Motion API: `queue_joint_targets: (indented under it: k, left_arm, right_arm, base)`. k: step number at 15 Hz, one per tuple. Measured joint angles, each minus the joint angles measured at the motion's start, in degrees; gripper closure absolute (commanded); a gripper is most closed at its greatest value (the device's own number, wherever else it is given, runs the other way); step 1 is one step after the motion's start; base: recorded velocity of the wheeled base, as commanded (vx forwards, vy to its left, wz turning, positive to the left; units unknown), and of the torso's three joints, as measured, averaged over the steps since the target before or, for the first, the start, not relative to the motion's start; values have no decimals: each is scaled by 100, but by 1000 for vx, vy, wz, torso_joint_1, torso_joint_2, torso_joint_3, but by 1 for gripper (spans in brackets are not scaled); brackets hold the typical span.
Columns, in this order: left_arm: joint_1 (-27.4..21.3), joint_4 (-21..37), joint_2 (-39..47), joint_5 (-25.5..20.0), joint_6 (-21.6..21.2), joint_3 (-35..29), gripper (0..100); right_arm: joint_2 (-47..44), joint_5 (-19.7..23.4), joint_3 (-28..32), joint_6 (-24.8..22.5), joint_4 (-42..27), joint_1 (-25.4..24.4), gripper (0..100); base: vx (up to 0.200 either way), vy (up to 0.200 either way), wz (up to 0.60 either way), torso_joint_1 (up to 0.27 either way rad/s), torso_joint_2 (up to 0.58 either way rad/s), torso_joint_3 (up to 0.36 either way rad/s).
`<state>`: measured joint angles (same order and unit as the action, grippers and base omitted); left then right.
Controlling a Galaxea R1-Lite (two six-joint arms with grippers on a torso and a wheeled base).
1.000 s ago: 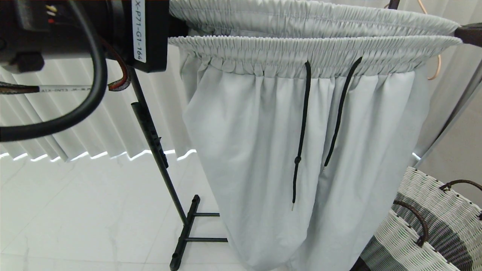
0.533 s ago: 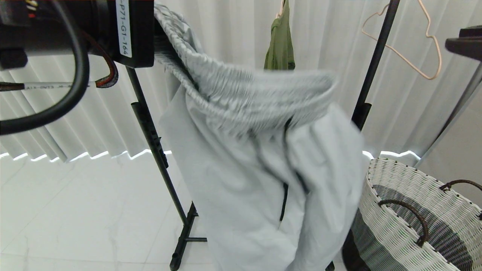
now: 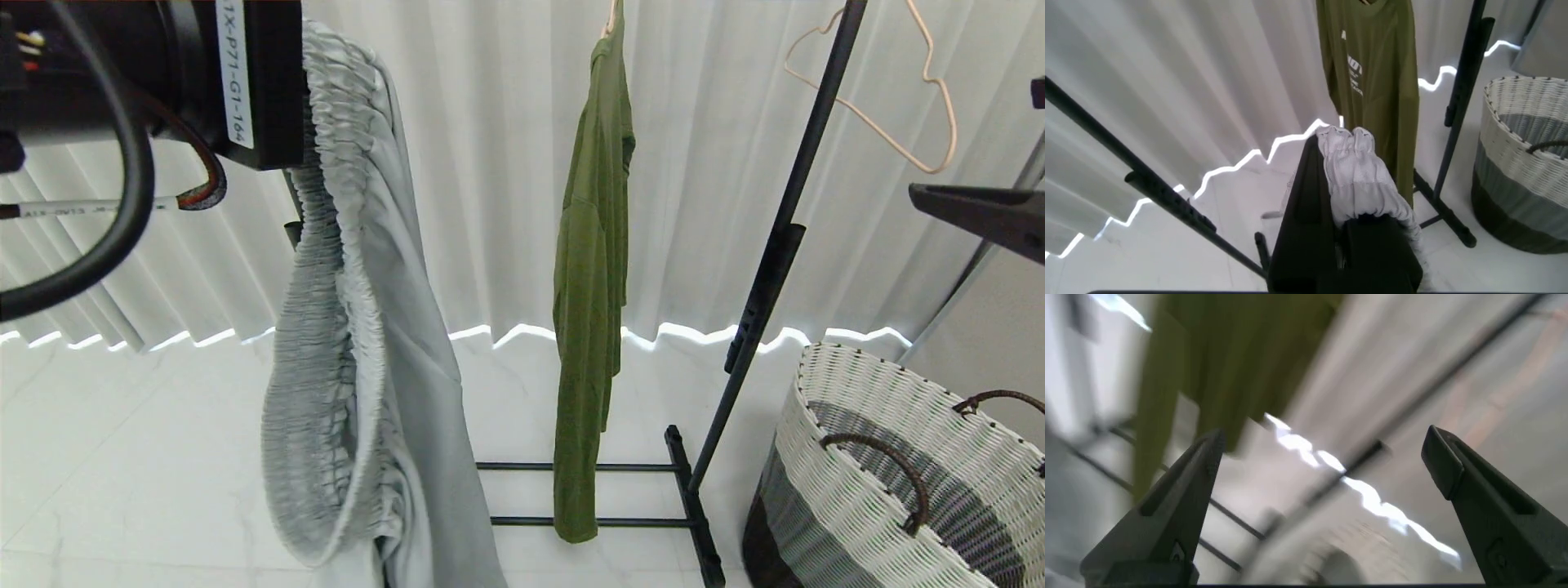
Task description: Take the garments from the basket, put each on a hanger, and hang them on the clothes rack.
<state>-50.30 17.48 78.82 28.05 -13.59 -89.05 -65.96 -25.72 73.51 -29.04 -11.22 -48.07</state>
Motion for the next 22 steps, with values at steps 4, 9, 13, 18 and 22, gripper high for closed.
queue_joint_targets:
  k: [4, 9, 13, 18, 22]
  left_arm:
    - [101, 2, -110, -5, 2, 94, 100]
    - [278, 0, -215, -13, -20, 177, 100]
    - [311, 2, -396, -13, -20, 523, 100]
    - [311, 0, -463, -13, -20, 599, 100]
    - [311, 0, -457, -16, -20, 614, 100]
  right_arm:
    - [78, -126, -607, -903, 965, 909, 0]
    - [238, -148, -1632, -1453, 2243, 1736, 0]
    - [349, -148, -1844, -807, 2331, 1927, 0]
    - [386, -151, -1866, 90, 2326, 1952, 0]
    - [400, -154, -1919, 290, 2314, 1952, 0]
  base:
    - [0, 0, 0, 0, 0, 0]
    - [0, 0, 0, 0, 0, 0]
    - [0, 0, 0, 0, 0, 0]
    - [0, 0, 0, 0, 0, 0]
    - [0, 0, 0, 24, -165, -152]
